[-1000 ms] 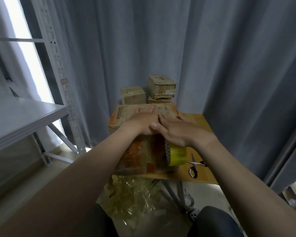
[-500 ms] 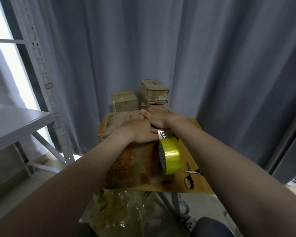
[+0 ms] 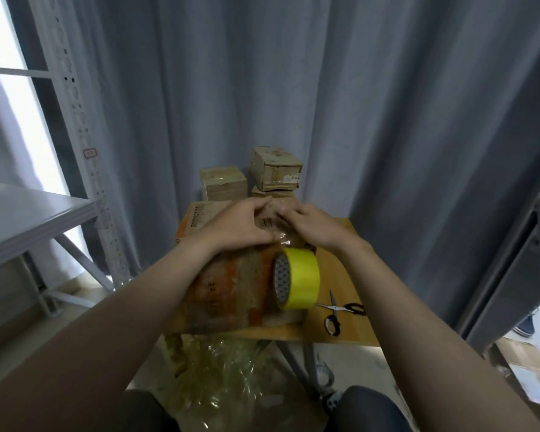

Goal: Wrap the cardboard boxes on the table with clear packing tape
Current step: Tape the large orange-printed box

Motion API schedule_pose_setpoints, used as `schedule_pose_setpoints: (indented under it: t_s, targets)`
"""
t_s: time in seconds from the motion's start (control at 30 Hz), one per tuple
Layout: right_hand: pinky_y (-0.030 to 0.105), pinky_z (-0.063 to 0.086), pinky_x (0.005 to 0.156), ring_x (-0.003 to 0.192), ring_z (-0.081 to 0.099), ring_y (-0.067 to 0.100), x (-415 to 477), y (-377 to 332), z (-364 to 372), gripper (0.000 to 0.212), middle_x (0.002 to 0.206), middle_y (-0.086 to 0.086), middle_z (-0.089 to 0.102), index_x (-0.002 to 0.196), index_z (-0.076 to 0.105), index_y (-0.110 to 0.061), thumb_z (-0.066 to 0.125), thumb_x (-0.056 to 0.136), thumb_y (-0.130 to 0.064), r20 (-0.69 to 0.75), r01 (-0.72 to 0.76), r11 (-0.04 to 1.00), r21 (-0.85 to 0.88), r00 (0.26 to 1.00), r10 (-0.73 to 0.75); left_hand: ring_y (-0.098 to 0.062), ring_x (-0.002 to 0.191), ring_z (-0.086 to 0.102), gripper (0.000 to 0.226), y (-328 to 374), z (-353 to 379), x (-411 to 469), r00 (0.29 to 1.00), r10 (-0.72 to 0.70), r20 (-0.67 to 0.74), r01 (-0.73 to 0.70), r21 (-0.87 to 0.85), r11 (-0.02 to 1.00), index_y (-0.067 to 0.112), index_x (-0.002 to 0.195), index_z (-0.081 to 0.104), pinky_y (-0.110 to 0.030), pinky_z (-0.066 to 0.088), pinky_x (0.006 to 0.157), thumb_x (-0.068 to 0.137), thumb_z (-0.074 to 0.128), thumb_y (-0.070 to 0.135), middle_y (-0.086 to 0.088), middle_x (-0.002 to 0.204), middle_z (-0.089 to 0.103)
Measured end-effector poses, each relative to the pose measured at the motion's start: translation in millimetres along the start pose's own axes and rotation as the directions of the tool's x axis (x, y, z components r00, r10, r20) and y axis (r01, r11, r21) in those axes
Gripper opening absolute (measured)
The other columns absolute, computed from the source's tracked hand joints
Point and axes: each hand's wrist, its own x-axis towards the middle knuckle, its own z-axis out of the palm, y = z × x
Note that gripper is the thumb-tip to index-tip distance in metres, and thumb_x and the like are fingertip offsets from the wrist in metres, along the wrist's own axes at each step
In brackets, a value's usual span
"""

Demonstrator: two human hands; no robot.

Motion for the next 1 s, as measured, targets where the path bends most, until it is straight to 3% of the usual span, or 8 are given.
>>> schedule_pose_setpoints:
  t_s: [0.07,0.17,0.3,0.4,0.5,0.67,0.8,1.0]
  targets:
    - [0.017,0.045,0.097,0.128,0.053,0.01,-24,14,5,0.044,0.138,-0.01,0.057,0.147,0.055,-0.02,0.046,0.109,-0.041,-0.157,0.015,0.983,0.185,0.988,0.014,-0.002,0.133,0.043,0.078,3,-3,-15,0.977,0.11,-0.18,-0.102,0.054,0.993,0.027,0.152,0.051,-0.037,0.034,0.12,0.082,0.083,0.04,0.005,0.152,0.052]
    - [0.017,0.046,0.086,0.12,0.058,0.005,-58,33,25,0.035,0.13,-0.013,0.061,0.139,0.057,-0.026,0.046,0.109,-0.041,-0.378,0.032,0.912,0.41,0.915,0.138,-0.012,0.145,0.039,0.06,-10,-1,-43,0.776,0.38,-0.503,-0.317,0.209,0.925,0.016,0.143,0.059,-0.053,0.022,0.127,0.088,0.078,0.029,-0.002,0.147,0.055]
    - [0.027,0.045,0.08,0.102,0.057,0.011,-96,56,67,0.022,0.11,-0.009,0.06,0.123,0.052,-0.023,0.041,0.111,-0.037,-0.461,0.032,0.822,0.568,0.84,0.286,-0.02,0.139,0.039,0.061,-57,20,-89,0.579,0.089,-0.81,-0.132,0.014,0.991,0.002,0.134,0.047,-0.038,0.029,0.123,0.086,0.074,0.028,-0.013,0.142,0.043]
    - [0.026,0.046,0.083,0.102,0.057,0.018,-113,72,95,0.056,0.104,0.002,0.062,0.114,0.057,-0.003,0.035,0.105,-0.053,-0.433,0.048,0.743,0.668,0.837,0.336,-0.022,0.12,0.051,0.044,-70,52,-122,0.719,-0.381,-0.581,0.074,-0.482,0.873,0.009,0.118,0.034,-0.013,0.046,0.093,0.096,0.071,0.017,-0.012,0.131,0.048]
    - [0.037,0.038,0.113,0.135,0.054,0.018,-118,75,103,0.085,0.139,0.004,0.065,0.094,0.075,-0.008,0.038,0.089,-0.084,-0.319,0.065,0.626,0.777,0.899,0.301,-0.019,0.084,0.057,0.036,-68,72,-127,0.685,-0.59,-0.427,0.216,-0.654,0.725,0.011,0.112,0.032,-0.032,0.049,0.074,0.102,0.064,0.025,0.001,0.096,0.052]
    - [0.049,0.035,0.118,0.118,0.061,-0.007,-111,55,83,0.064,0.115,-0.019,0.075,0.078,0.074,-0.02,0.027,0.11,-0.05,-0.386,0.125,0.708,0.695,0.896,0.221,-0.021,0.086,0.06,0.039,-35,38,-101,0.54,-0.593,-0.597,0.355,-0.477,0.804,0.027,0.119,0.037,-0.03,0.037,0.063,0.098,0.065,0.044,0.009,0.1,0.06]
    - [0.035,0.045,0.103,0.123,0.061,0.013,-97,32,56,0.034,0.124,-0.007,0.073,0.101,0.079,-0.046,0.047,0.097,-0.055,-0.427,0.157,0.791,0.591,0.893,0.142,-0.029,0.088,0.063,0.03,-48,2,-74,0.658,-0.513,-0.552,0.506,-0.181,0.843,0.034,0.115,0.043,-0.036,0.044,0.07,0.097,0.06,0.049,0.005,0.101,0.065]
    - [0.045,0.048,0.103,0.12,0.059,0.023,-39,40,57,0.037,0.117,-0.009,0.068,0.105,0.065,-0.037,0.074,0.082,-0.064,-0.179,-0.12,0.897,0.425,0.96,0.214,-0.033,0.116,0.061,0.035,-77,10,-47,0.721,-0.615,-0.318,0.67,0.097,0.736,0.027,0.126,0.052,-0.042,0.046,0.093,0.095,0.051,0.044,-0.004,0.122,0.065]
